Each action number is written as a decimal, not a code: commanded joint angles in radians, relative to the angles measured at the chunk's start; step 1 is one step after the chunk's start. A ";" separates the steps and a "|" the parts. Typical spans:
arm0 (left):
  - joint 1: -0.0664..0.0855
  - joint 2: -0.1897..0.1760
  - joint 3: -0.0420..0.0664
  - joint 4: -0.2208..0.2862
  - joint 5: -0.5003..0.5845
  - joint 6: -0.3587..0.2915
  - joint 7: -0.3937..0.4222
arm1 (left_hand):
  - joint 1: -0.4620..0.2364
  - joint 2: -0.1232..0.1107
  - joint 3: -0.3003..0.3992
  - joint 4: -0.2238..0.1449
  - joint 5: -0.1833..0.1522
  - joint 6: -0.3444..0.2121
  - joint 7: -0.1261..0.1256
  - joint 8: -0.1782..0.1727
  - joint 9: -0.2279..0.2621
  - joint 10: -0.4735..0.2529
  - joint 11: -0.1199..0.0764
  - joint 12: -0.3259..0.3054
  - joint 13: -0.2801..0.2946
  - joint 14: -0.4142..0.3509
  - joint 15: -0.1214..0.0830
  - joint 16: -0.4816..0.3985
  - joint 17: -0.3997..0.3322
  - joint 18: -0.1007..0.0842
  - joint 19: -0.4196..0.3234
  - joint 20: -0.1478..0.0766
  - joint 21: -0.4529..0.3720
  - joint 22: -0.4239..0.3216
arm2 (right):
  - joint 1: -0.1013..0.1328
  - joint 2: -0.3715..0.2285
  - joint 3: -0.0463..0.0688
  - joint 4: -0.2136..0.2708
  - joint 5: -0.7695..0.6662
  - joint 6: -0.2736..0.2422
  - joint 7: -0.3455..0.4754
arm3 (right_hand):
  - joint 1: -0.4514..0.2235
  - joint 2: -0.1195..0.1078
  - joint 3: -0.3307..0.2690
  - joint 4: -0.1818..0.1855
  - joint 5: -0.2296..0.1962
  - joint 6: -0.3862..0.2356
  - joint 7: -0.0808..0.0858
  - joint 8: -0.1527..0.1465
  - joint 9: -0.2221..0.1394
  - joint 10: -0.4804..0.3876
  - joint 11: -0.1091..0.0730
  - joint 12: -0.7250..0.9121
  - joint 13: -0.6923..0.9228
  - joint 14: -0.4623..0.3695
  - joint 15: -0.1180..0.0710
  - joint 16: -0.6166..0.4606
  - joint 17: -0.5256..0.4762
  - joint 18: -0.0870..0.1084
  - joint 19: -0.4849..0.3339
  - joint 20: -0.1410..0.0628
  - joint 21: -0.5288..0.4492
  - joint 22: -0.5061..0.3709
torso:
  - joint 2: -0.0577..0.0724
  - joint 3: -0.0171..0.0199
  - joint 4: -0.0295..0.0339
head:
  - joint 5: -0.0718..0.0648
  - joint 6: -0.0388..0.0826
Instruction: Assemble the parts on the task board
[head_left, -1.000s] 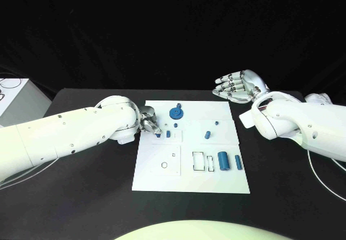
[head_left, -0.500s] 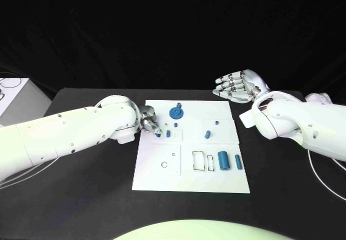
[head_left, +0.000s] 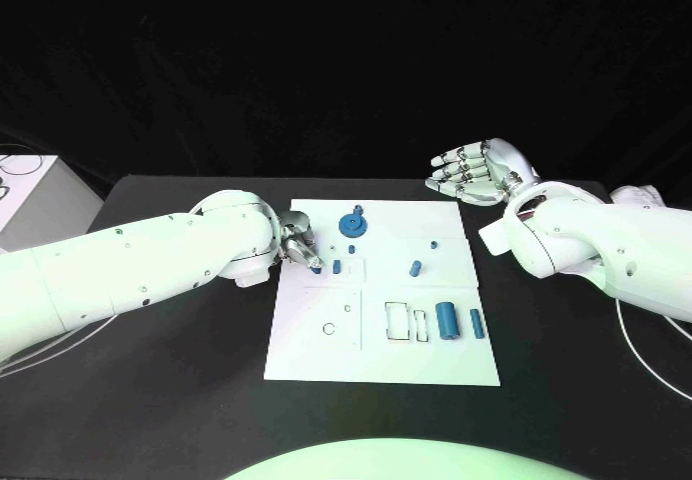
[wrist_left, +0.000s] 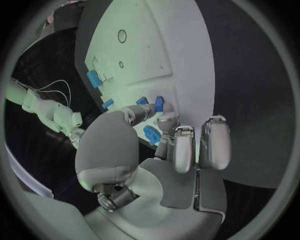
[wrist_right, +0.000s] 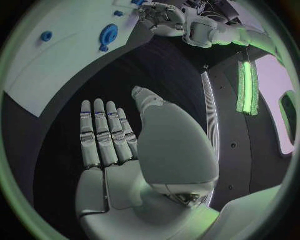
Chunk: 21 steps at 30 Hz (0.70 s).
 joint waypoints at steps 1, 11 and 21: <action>-0.008 0.001 -0.005 0.005 0.000 0.045 0.001 | 0.024 0.017 0.082 -0.089 0.003 0.023 -0.018 0.003 0.009 0.001 -0.003 -0.003 0.000 0.106 -0.005 0.003 0.263 -0.004 0.000 -0.008 -0.005 0.021 | 0.000 0.000 0.000 0.001 -0.010 0.014 0.006 | -0.004 0.006 -0.005 0.001 0.006 0.008 0.019 -0.002 -0.002 0.009 0.001 0.000 0.001 0.003 0.001 -0.005 -0.002 0.014 -0.003 -0.002 -0.001 -0.001 | 0.000 0.0000 0.0003 | 0.000 0.001; -0.008 -0.001 -0.005 0.009 -0.004 0.061 0.000 | 0.027 0.016 0.084 -0.092 0.002 0.024 -0.018 0.004 0.010 0.002 -0.002 -0.002 0.001 0.106 -0.005 0.003 0.263 -0.004 0.002 -0.008 -0.004 0.024 | 0.000 0.001 0.000 0.000 -0.010 0.016 0.006 | -0.004 0.006 -0.005 0.001 0.006 0.008 0.019 -0.002 -0.002 0.009 0.001 0.000 0.001 0.003 0.001 -0.005 -0.002 0.014 -0.003 -0.002 -0.001 -0.001 | 0.000 0.0006 -0.0002 | 0.000 -0.001; -0.009 -0.002 -0.005 0.009 -0.002 0.060 0.000 | 0.026 0.017 0.084 -0.091 0.001 0.025 -0.017 0.004 0.010 0.002 -0.001 -0.003 0.000 0.106 -0.004 0.003 0.263 -0.004 0.002 -0.007 -0.004 0.024 | 0.000 0.001 0.000 0.000 -0.010 0.016 0.006 | -0.005 0.007 -0.007 0.002 0.006 0.010 0.019 -0.002 -0.002 0.011 0.001 -0.001 0.001 0.003 0.002 -0.007 -0.003 0.014 -0.004 -0.002 -0.001 -0.003 | 0.000 0.0007 -0.0001 | 0.000 0.000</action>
